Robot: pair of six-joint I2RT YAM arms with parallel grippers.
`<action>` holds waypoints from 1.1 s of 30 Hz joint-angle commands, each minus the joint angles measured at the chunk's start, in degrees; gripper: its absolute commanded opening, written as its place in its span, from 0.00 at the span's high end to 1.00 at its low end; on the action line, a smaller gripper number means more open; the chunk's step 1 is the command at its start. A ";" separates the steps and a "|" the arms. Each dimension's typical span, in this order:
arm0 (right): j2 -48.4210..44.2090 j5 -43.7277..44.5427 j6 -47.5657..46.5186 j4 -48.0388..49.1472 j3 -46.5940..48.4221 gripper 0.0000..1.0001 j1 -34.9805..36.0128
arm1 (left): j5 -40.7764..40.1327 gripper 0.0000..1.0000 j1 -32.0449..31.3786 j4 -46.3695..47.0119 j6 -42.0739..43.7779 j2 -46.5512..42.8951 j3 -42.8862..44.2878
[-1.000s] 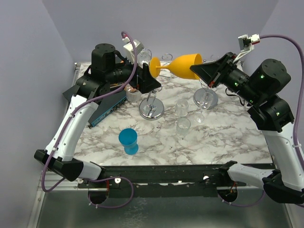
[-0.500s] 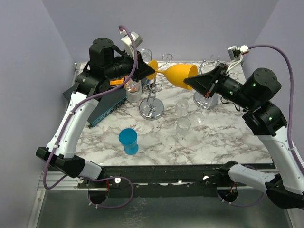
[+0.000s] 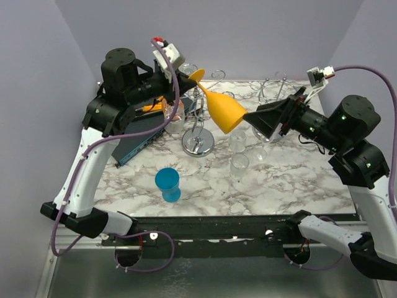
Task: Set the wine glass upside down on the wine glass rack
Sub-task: Turn the wine glass upside down at the wine rack.
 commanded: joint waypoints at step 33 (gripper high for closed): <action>8.53 -21.19 -13.18 18.76 -17.55 0.00 5.52 | 20.22 1.00 -2.45 10.64 60.89 -20.03 -27.03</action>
